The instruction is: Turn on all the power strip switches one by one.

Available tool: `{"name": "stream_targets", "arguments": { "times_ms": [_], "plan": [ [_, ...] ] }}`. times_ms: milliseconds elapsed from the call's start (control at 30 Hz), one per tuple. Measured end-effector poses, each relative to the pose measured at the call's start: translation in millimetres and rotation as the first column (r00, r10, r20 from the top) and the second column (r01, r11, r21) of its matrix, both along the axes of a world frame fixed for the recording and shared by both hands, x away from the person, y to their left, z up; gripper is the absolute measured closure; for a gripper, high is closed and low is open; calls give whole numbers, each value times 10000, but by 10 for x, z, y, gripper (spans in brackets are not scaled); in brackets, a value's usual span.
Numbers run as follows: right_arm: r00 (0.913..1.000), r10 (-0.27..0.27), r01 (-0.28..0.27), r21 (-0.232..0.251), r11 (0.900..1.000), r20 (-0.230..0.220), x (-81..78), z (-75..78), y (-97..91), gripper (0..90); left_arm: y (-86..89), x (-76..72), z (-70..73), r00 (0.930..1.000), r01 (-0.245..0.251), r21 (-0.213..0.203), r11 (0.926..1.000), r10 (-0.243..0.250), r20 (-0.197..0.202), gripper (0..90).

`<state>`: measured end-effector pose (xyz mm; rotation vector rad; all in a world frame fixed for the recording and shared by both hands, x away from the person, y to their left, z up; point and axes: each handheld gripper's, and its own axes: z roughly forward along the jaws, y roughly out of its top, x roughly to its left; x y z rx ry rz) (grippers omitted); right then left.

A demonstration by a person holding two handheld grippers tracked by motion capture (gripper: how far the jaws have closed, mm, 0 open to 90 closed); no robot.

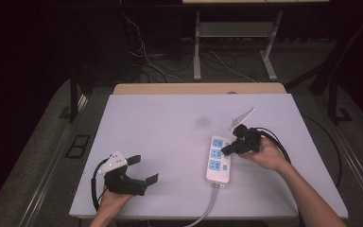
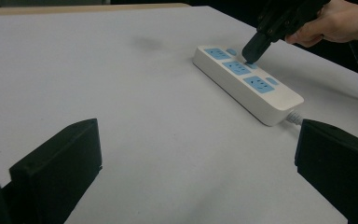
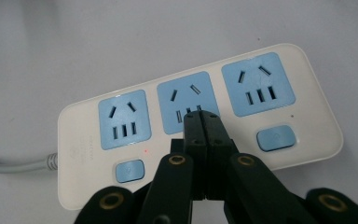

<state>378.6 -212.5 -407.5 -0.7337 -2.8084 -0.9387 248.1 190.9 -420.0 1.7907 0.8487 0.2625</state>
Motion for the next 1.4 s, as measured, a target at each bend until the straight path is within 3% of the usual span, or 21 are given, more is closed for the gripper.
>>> {"name": "stream_targets", "arguments": {
  "times_ms": [167,633,767,867,900,1200,1400],
  "plan": [
    [10000,-13,13,-56,10000,15,-6,3,-19,898,-5,1,-1,10000,33,45,10000,-33,12,0],
    [9995,-280,275,387,9989,127,-32,-48,-75,899,-13,2,-5,10000,33,31,10000,-33,1,0],
    [9992,-357,352,310,9989,156,-46,-50,-64,900,-13,1,-4,10000,46,46,10000,-46,10,0],
    [9986,-366,361,129,9993,371,-60,-46,-49,900,-10,1,0,10000,5,19,10000,-5,6,0],
    [9966,-507,513,-92,9986,643,-59,-41,-53,900,-9,-1,1,10000,-18,15,10000,18,17,0],
    [9961,-714,694,380,9969,517,-75,-78,-106,900,-1,6,2,10000,-46,38,10000,46,25,0],
    [9954,-808,790,353,9962,510,-87,-78,-98,900,-9,3,0,10000,-17,61,10000,17,36,0]
  ]
}}
